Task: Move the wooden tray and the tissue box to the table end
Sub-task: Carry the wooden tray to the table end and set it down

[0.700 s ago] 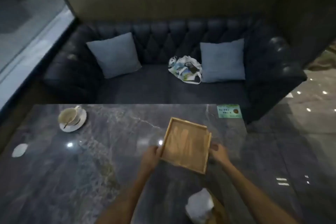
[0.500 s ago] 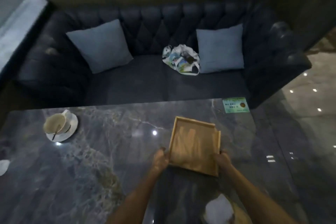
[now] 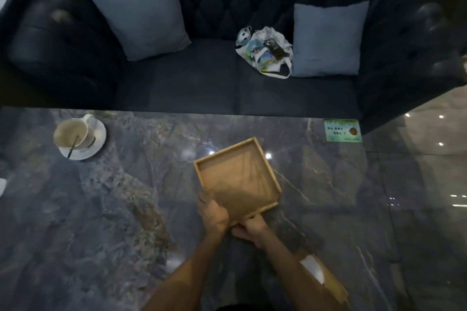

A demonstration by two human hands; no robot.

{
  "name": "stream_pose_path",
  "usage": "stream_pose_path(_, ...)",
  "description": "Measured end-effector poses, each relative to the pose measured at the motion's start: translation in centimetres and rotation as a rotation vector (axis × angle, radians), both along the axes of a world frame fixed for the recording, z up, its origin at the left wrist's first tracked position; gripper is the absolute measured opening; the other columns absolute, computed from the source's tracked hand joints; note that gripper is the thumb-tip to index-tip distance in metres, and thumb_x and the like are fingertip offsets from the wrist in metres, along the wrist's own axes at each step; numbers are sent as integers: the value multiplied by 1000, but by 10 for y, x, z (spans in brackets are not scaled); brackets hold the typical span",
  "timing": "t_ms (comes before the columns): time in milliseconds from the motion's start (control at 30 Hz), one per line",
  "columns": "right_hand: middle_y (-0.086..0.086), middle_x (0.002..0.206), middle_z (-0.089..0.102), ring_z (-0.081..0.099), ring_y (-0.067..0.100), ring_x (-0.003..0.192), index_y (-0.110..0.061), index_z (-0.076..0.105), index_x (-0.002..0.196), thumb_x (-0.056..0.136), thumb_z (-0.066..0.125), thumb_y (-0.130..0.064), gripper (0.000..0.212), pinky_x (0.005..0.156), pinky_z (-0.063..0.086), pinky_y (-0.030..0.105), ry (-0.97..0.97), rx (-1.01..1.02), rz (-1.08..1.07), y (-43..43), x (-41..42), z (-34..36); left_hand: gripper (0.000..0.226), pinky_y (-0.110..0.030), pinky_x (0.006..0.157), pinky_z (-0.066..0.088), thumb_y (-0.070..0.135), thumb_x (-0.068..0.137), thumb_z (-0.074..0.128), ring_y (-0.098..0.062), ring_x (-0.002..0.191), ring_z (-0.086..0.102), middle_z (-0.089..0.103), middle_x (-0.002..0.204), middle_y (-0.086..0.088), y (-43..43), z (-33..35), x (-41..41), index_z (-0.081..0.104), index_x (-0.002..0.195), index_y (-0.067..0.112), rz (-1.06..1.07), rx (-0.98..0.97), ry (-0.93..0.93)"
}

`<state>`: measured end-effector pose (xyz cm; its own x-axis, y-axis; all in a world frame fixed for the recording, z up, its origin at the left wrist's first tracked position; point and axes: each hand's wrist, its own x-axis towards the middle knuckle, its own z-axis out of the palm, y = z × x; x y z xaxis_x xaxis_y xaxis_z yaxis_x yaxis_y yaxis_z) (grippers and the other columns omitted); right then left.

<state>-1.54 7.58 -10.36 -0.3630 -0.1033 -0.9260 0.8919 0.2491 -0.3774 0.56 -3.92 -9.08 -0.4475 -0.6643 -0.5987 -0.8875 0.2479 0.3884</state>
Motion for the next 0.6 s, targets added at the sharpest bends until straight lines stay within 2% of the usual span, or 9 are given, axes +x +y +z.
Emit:
stream_pose_path(33, 6, 73, 60, 60, 13, 58, -12, 60, 88, 82, 67, -10, 10, 46, 53, 28, -20, -18, 93, -4, 5, 9, 71, -49, 107, 36, 8, 79, 59, -46, 125, 43, 43, 136, -31, 2, 1, 4, 27, 141, -7, 9, -4, -13)
stream_pose_path(67, 6, 66, 58, 57, 12, 47, -13, 57, 78, 83, 66, -11, 10, 43, 50, 27, 8, -18, 218, -4, 8, 15, 67, -50, 103, 39, 7, 78, 58, -47, 121, 46, 45, 132, -30, 5, 1, 13, 30, 139, -5, 43, 15, -31)
stream_pose_path(100, 11, 65, 59, 59, 17, 45, -11, 57, 75, 84, 64, -12, 12, 44, 48, 30, 74, 49, 344, 2, 8, 20, 63, -51, 101, 41, 8, 80, 57, -46, 120, 47, 46, 130, -29, 9, 3, 23, 32, 137, -4, 75, 21, -63)
stream_pose_path(200, 32, 85, 66, 65, 45, 79, 6, 64, 85, 84, 54, -16, 24, 68, 50, 43, 610, 518, 508, 27, -24, 24, 49, -45, 101, 41, 15, 91, 52, -44, 122, 48, 48, 131, -30, 12, 1, 43, 36, 133, -5, 81, 74, -87)
stream_pose_path(267, 35, 86, 64, 63, 49, 81, 9, 63, 89, 79, 53, -16, 29, 70, 52, 47, 843, 640, 463, 42, -53, 27, 37, -43, 95, 45, 17, 93, 48, -42, 115, 54, 56, 124, -29, 13, 4, 47, 45, 124, -4, 70, 92, -65)
stream_pose_path(333, 33, 101, 63, 61, 47, 95, 6, 59, 107, 79, 62, -18, 37, 81, 50, 47, 850, 610, 494, 54, -80, 29, 30, -42, 91, 46, 16, 94, 46, -42, 111, 56, 59, 119, -28, 12, 3, 51, 50, 117, -2, 92, 102, -37)
stream_pose_path(367, 30, 110, 62, 59, 44, 103, 4, 56, 116, 80, 66, -18, 43, 87, 48, 45, 767, 529, 534, 58, -91, 32, 29, -41, 90, 46, 17, 94, 45, -42, 109, 57, 59, 118, -29, 13, 2, 55, 50, 115, -2, 112, 112, -33)
stream_pose_path(467, 21, 115, 66, 61, 35, 109, 0, 57, 121, 81, 66, -12, 42, 91, 47, 38, 626, 317, 591, 59, -88, 27, 31, -40, 88, 46, 23, 96, 44, -41, 107, 59, 61, 117, -27, 16, -7, 74, 52, 118, 2, 177, 146, 5)
stream_pose_path(600, 26, 115, 61, 58, 43, 106, -5, 55, 122, 79, 60, -10, 44, 89, 46, 44, 681, 486, 708, 51, -40, 8, 31, -40, 87, 53, 20, 88, 49, -38, 99, 64, 67, 109, -22, 8, -26, 113, 56, 114, 6, 273, 142, 17)
